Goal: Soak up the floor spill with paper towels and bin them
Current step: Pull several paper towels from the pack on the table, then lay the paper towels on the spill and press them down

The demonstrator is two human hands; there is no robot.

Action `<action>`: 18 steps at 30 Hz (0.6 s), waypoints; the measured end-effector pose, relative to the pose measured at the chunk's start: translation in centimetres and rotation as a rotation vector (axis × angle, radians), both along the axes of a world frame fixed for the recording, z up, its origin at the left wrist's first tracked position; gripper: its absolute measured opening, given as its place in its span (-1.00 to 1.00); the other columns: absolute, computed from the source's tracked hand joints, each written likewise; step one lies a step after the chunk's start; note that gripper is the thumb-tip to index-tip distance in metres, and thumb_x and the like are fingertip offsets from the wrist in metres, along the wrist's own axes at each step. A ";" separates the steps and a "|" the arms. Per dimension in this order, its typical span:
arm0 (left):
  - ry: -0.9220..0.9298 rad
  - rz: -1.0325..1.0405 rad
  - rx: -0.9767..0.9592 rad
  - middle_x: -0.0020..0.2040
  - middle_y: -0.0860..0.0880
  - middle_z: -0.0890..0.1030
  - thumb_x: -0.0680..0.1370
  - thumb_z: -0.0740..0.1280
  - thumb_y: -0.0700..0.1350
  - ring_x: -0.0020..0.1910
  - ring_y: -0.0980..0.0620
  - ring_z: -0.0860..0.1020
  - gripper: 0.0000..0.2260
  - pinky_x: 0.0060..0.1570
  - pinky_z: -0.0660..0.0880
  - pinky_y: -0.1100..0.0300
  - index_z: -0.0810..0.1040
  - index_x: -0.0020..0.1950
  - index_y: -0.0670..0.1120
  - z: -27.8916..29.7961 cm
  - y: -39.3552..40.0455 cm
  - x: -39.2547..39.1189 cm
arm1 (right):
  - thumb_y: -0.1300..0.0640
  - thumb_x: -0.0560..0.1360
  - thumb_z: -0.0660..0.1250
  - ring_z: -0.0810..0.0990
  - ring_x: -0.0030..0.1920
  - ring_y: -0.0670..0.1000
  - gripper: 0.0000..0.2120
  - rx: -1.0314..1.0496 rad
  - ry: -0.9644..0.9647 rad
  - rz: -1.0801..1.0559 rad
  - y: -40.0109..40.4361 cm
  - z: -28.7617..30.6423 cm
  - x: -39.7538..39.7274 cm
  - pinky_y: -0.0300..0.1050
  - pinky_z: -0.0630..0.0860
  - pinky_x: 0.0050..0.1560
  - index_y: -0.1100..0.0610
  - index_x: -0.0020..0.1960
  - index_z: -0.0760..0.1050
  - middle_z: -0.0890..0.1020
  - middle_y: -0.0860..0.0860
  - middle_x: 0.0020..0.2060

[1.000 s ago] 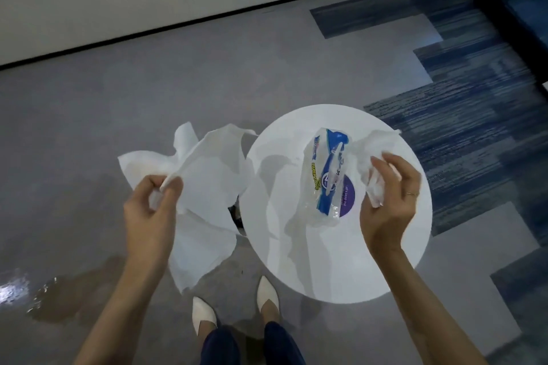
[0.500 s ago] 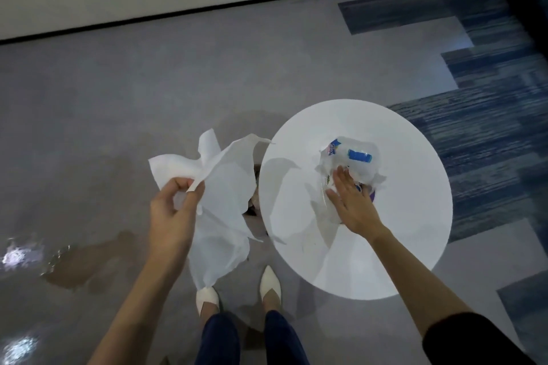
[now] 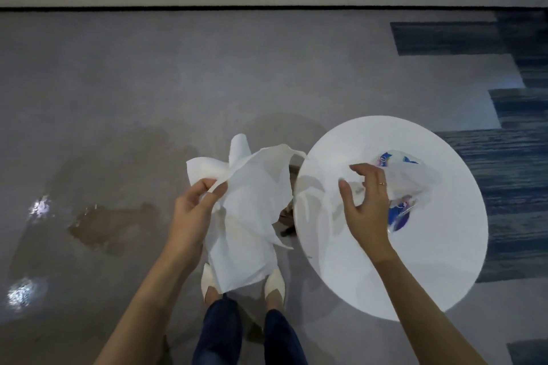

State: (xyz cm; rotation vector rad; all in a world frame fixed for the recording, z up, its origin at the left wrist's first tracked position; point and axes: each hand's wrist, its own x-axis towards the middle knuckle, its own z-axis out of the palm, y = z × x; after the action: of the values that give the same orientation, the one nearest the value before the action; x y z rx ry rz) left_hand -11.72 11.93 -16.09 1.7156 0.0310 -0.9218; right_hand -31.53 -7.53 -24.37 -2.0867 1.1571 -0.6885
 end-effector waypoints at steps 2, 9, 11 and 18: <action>0.035 0.041 -0.011 -0.23 -0.02 0.66 0.54 0.33 -0.08 -0.29 0.03 0.61 -0.87 -0.25 0.52 0.15 0.60 -0.11 -0.13 -0.2 1.0 0.7 | -0.06 0.55 0.29 0.41 0.31 -0.09 -0.59 0.154 -0.038 0.024 0.7 0.5 2.6 -0.27 0.33 0.30 0.05 0.34 0.37 0.45 -0.05 0.30; 0.122 0.182 -0.020 -0.19 -0.14 0.62 0.53 0.35 -0.11 -0.24 -0.09 0.57 -0.77 -0.17 0.49 0.09 0.57 0.00 -0.29 -1.9 6.1 3.1 | -0.20 0.47 0.32 0.45 0.30 -0.19 -0.34 0.855 -0.039 0.326 4.8 0.2 9.9 -0.39 0.42 0.18 -0.06 0.50 0.21 0.47 -0.10 0.32; 0.155 0.206 -0.010 -0.25 -0.10 0.64 0.53 0.35 -0.13 -0.30 -0.06 0.58 -0.83 -0.26 0.51 0.15 0.59 -0.05 -0.24 -2.8 7.7 4.0 | -0.17 0.44 0.35 0.54 0.17 -0.17 -0.32 0.987 -0.006 0.376 6.3 -0.5 11.9 -0.42 0.49 0.00 -0.08 0.49 0.20 0.54 -0.07 0.19; 0.235 0.262 0.044 -0.30 -0.09 0.63 0.53 0.36 -0.17 -0.38 0.01 0.57 -0.87 -0.36 0.52 0.23 0.56 -0.19 -0.20 -6.7 12.6 6.9 | 0.13 0.46 0.47 0.67 -0.03 -0.03 -0.68 0.963 0.078 0.284 10.7 -3.8 17.2 -0.31 0.55 -0.14 0.14 0.18 0.54 0.68 0.00 -0.03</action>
State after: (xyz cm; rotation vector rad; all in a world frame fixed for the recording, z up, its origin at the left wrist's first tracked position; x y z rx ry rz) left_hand -4.77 24.56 -22.74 1.5891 0.4248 -0.9254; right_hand -14.29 3.16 -28.15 -1.3913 0.9272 0.1063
